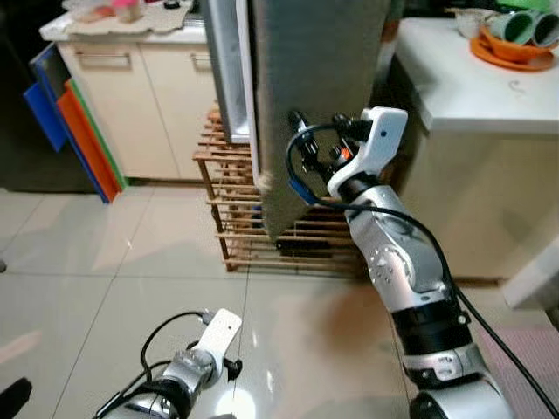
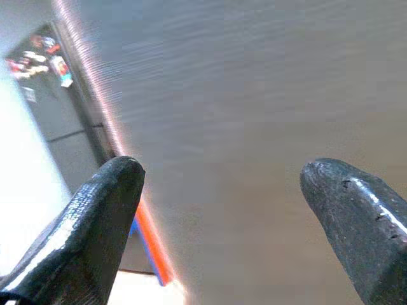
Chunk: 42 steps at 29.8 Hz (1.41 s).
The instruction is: Restocking fridge
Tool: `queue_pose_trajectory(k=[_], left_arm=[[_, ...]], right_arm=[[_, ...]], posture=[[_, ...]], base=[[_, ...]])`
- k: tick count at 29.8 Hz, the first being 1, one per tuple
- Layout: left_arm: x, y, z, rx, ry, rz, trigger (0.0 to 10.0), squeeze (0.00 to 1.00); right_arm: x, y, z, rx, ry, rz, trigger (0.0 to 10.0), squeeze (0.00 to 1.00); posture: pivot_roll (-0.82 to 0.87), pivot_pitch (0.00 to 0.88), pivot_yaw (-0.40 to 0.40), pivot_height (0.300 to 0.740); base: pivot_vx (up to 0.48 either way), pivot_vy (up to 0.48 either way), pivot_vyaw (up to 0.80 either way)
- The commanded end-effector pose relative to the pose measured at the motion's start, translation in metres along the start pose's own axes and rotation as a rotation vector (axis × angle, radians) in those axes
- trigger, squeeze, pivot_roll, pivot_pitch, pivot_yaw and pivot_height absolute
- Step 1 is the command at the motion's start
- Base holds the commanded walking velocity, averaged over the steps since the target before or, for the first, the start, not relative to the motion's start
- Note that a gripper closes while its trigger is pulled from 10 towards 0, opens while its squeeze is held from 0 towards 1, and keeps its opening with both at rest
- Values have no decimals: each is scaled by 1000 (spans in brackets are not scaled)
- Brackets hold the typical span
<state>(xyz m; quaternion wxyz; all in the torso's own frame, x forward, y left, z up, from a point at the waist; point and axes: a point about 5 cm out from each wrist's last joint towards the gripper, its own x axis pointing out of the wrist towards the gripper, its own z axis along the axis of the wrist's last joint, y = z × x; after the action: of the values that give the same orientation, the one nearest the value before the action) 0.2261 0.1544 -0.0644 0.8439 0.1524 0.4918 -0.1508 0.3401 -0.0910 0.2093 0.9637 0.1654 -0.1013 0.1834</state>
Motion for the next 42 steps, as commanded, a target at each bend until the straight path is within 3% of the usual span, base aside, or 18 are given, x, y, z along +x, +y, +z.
queue_pose_trajectory(k=[1,3,7,8,10,11,14,18,19,21,23,30,42], left_arm=[[0,1,3,-3,-19,8,10000,0],[-1,1,22,-40,-133,8,10000,0],[-4,0,42,-15,-245,13,10000,0],[-8,3,61,-30,-352,24,10000,0],[-10,5,67,-37,-387,26,10000,0],[-17,10,86,-23,-488,40,10000,0],[-25,12,106,-42,-588,35,10000,0],[-51,21,148,-137,-834,45,10000,0],[-51,21,148,-137,-834,45,10000,0],[-73,25,170,-169,-992,54,10000,0],[-83,26,179,-151,-1052,76,10000,0],[-108,25,196,-111,-1184,99,10000,0],[-112,30,197,-111,-1157,148,10000,0]], right_arm=[[-4,-15,3,-6,-1,-62,10000,0],[-15,-40,2,-132,12,-197,10000,0],[-27,-59,-3,-183,47,-306,10000,0],[-40,-72,-11,-258,78,-363,10000,0],[-45,-76,-13,-278,89,-382,10000,0],[-58,-87,-23,-320,126,-422,10000,0],[-70,-94,-30,-330,154,-452,10000,0],[-93,-103,-46,-362,208,-509,10000,0],[-93,-103,-46,-362,208,-509,10000,0],[-105,-104,-57,-367,245,-526,10000,0],[-110,-102,-63,-360,259,-528,10000,0],[-107,-96,-69,-375,241,-506,10000,0],[-109,-96,-71,-393,221,-498,10000,0]], posture=[[22,0,10,740],[20,0,10,740],[19,0,9,740],[17,0,10,740],[17,0,10,740],[18,0,14,740],[17,0,17,740],[20,0,23,740],[20,0,23,740],[27,0,29,740],[29,0,33,740],[32,0,44,740],[33,0,43,740]], base=[[0,0,0],[0,0,0],[0,0,0],[0,0,0],[0,0,0],[0,0,0],[0,0,0],[0,0,0],[0,0,0],[0,0,0],[0,0,0],[88,41,0],[357,317,0]])
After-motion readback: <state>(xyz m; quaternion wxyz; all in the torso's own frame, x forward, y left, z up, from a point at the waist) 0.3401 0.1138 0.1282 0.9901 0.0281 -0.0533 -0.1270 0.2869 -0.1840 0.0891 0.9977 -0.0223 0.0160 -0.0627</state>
